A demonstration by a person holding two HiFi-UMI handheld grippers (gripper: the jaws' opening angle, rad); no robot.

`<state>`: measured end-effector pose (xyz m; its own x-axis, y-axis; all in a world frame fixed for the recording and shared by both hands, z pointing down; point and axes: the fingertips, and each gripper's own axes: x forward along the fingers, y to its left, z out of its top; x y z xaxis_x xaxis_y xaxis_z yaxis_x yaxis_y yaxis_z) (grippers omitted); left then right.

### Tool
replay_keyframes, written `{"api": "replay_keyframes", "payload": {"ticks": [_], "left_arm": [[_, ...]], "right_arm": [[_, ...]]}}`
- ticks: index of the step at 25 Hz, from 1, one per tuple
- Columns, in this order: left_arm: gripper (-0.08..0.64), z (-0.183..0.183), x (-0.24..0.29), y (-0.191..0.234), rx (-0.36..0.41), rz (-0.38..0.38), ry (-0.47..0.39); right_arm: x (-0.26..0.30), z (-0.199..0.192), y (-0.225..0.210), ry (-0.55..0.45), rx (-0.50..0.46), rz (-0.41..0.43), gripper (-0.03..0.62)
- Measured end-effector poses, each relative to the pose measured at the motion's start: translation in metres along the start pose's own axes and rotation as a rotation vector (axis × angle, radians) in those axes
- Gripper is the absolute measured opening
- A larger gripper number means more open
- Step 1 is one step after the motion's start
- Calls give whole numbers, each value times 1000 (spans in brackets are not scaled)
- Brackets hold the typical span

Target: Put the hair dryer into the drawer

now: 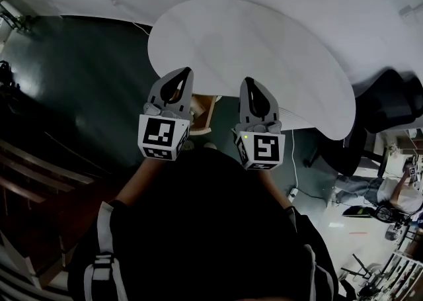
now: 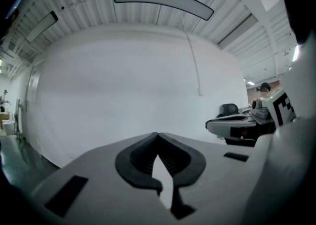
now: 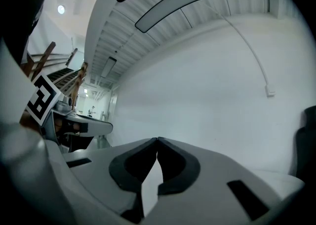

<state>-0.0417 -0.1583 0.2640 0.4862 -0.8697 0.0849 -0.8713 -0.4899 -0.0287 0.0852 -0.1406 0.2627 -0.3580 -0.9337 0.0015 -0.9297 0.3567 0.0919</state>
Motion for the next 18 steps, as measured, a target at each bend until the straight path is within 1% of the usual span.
{"api": "replay_keyframes", "payload": {"ticks": [8, 18], "left_arm": [[8, -7, 4, 2, -14, -4, 21], [8, -18, 7, 4, -10, -18, 55]], "right_arm": [[4, -6, 0, 18, 13, 5, 25], [11, -14, 6, 46, 30, 22, 25]]}}
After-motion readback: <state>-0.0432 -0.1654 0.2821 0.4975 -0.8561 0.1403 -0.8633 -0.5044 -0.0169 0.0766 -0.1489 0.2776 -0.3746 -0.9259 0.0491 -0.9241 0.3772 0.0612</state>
